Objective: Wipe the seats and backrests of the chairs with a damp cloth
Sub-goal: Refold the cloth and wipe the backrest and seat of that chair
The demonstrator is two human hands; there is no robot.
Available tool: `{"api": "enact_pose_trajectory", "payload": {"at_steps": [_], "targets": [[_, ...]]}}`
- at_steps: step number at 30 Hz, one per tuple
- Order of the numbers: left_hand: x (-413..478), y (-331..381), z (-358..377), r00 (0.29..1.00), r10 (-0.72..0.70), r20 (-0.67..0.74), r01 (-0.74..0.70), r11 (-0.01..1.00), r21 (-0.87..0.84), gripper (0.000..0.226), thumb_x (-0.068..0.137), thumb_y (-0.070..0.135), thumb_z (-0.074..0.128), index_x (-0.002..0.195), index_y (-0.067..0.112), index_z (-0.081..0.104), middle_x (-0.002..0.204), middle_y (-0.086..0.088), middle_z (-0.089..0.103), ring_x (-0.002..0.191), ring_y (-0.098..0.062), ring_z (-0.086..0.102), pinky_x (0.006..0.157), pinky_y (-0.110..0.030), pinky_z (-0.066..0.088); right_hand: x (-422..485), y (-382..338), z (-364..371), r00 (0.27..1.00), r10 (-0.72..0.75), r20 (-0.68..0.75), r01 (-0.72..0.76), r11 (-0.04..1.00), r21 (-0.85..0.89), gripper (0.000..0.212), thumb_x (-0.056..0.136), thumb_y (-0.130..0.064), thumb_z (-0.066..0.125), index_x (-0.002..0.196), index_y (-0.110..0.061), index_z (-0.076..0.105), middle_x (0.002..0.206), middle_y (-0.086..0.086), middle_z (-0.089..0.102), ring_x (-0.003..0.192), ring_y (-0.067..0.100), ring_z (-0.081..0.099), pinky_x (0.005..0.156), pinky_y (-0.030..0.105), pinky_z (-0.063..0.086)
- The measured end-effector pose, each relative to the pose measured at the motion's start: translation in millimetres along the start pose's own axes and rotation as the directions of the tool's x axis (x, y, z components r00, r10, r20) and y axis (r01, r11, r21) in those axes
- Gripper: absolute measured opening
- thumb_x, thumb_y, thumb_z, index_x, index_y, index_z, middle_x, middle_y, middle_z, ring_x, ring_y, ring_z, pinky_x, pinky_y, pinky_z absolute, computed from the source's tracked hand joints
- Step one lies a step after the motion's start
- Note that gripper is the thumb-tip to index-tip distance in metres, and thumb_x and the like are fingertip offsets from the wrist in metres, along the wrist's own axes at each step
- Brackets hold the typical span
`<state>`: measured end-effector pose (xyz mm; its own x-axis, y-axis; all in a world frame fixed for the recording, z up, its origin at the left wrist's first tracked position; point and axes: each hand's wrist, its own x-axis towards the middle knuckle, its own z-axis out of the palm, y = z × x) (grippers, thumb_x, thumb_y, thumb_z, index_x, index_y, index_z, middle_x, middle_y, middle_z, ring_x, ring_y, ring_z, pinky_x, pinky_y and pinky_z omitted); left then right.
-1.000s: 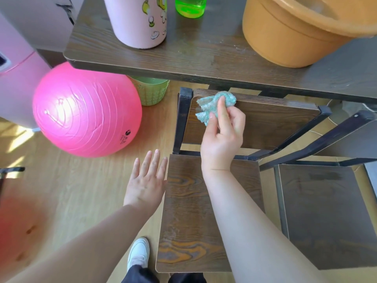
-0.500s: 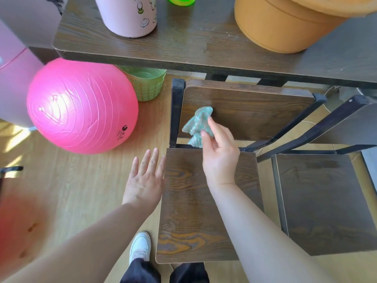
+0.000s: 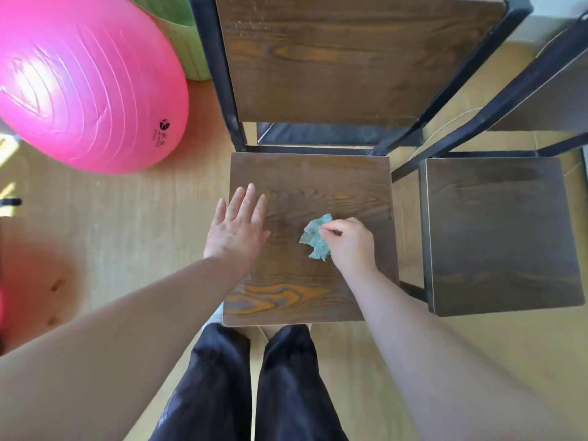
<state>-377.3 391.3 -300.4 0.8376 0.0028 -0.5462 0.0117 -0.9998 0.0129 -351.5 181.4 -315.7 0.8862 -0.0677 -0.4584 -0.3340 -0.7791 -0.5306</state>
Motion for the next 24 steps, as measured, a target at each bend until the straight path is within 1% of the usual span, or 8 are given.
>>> {"api": "enact_pose_trajectory", "payload": {"at_steps": [4,7,12,16,17,20,22,24], "targets": [[1,20,13,1.0,0.018,0.023,-0.018,1.0,0.008,0.065,0.107,0.042,0.025,0.158,0.018,-0.008,0.165,-0.005,-0.02,0.152,-0.023,-0.018,0.124,-0.044,-0.004,5,25,3,0.997,0.072,0.042,-0.075,0.994,0.08,0.023,0.092,-0.026,0.068,0.111,-0.015,0.075,0.112,0.0,0.071,0.102,0.016,0.065,0.083,0.022,0.052],[3,34,19,0.999,0.026,0.04,-0.027,0.999,0.024,0.066,0.107,0.043,0.025,0.158,0.018,-0.006,0.165,-0.005,-0.02,0.152,-0.023,-0.017,0.124,-0.045,-0.003,7,41,4,0.989,0.121,0.087,-0.136,0.97,0.204,0.023,0.091,-0.026,0.069,0.111,-0.016,0.074,0.106,-0.001,0.072,0.097,0.018,0.068,0.083,0.04,0.06],[5,54,24,0.997,0.056,0.049,-0.058,0.998,0.028,0.066,0.107,0.044,0.026,0.158,0.018,-0.005,0.165,-0.007,-0.018,0.152,-0.024,-0.016,0.124,-0.046,-0.001,9,61,0,0.973,0.227,0.038,-0.229,0.937,0.263,0.02,0.09,-0.024,0.069,0.11,-0.022,0.066,0.096,-0.004,0.07,0.087,0.018,0.07,0.075,0.042,0.061],[9,64,29,0.996,0.059,0.063,-0.061,0.998,0.03,0.067,0.107,0.045,0.026,0.159,0.017,-0.005,0.165,-0.007,-0.018,0.152,-0.025,-0.015,0.124,-0.047,0.001,8,87,-1,0.928,0.37,-0.037,-0.338,0.882,0.329,0.015,0.085,-0.023,0.066,0.085,-0.037,0.063,0.086,-0.003,0.07,0.081,0.025,0.07,0.074,0.05,0.06],[10,66,31,0.996,0.06,0.065,-0.062,0.998,0.029,0.066,0.107,0.045,0.027,0.159,0.017,-0.004,0.165,-0.007,-0.017,0.153,-0.025,-0.014,0.124,-0.047,0.001,6,89,-6,0.906,0.422,-0.034,-0.377,0.841,0.388,0.017,0.085,-0.019,0.066,0.085,-0.036,0.064,0.082,0.0,0.069,0.077,0.027,0.07,0.072,0.051,0.06],[11,67,34,0.996,0.065,0.064,-0.067,0.997,0.029,0.066,0.107,0.045,0.027,0.159,0.017,-0.003,0.165,-0.007,-0.016,0.153,-0.024,-0.014,0.124,-0.047,0.001,2,92,-16,0.856,0.517,0.005,-0.445,0.731,0.517,0.021,0.092,-0.012,0.064,0.112,-0.015,0.067,0.083,0.001,0.066,0.077,0.021,0.069,0.072,0.044,0.062],[11,67,35,0.996,0.063,0.06,-0.065,0.997,0.031,0.065,0.107,0.045,0.026,0.159,0.017,-0.002,0.165,-0.007,-0.016,0.153,-0.024,-0.014,0.124,-0.047,0.001,-1,96,-21,0.91,0.41,-0.062,-0.354,0.846,0.399,0.026,0.094,-0.014,0.062,0.119,-0.017,0.064,0.095,-0.002,0.067,0.083,0.018,0.068,0.076,0.04,0.061],[11,67,35,0.996,0.06,0.06,-0.063,0.997,0.036,0.065,0.107,0.044,0.026,0.159,0.017,-0.002,0.165,-0.007,-0.017,0.153,-0.024,-0.014,0.124,-0.047,0.001,-5,98,-27,0.984,0.159,-0.08,-0.15,0.983,0.106,0.035,0.093,-0.01,0.06,0.125,-0.024,0.062,0.111,-0.008,0.06,0.092,0.014,0.062,0.08,0.033,0.055]]}}
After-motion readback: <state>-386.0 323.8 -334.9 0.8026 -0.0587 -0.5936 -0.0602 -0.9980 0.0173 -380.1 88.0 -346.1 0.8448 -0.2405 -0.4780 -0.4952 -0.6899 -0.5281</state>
